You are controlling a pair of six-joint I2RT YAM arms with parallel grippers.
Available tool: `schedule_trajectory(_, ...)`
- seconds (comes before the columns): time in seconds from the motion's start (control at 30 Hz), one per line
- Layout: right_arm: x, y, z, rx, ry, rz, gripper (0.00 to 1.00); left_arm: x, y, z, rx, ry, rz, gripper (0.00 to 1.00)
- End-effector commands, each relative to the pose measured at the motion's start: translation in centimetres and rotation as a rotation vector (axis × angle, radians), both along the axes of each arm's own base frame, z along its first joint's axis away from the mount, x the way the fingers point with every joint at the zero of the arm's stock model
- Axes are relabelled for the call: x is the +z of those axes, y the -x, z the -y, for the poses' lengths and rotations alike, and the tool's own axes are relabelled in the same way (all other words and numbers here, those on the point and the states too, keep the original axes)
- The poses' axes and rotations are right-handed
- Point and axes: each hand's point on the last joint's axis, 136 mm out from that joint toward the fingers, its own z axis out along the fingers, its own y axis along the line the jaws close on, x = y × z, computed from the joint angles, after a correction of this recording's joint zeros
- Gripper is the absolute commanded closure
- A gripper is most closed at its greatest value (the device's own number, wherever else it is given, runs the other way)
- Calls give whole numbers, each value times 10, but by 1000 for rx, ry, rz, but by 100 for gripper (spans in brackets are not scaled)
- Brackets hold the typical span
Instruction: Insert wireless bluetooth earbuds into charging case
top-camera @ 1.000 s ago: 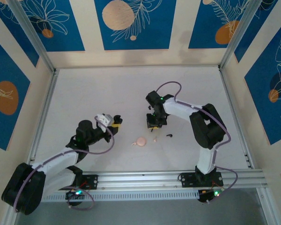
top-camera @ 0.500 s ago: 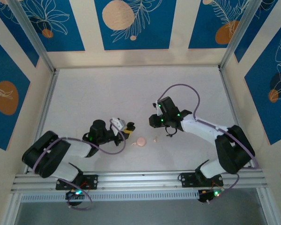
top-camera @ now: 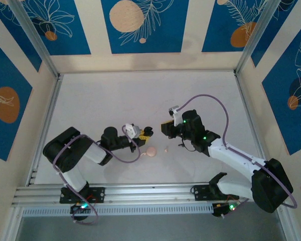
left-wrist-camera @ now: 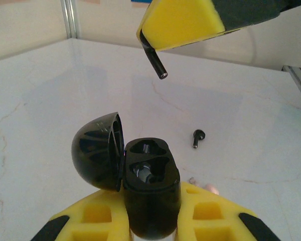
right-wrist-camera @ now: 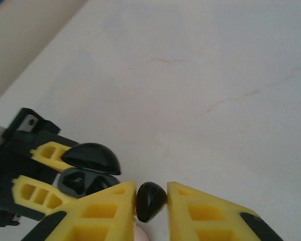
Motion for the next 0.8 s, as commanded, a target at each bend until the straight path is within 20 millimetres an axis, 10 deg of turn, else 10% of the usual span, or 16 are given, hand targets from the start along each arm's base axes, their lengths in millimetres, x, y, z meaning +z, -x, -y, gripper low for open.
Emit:
schedule_trajectory(0.0,19,7,-14,82,-57,80,79,27,3,11,-43,77,74,91)
schedule_trajectory(0.77,24,19,-52,189,-63,117,79,39,4,14,-34,98,96,92)
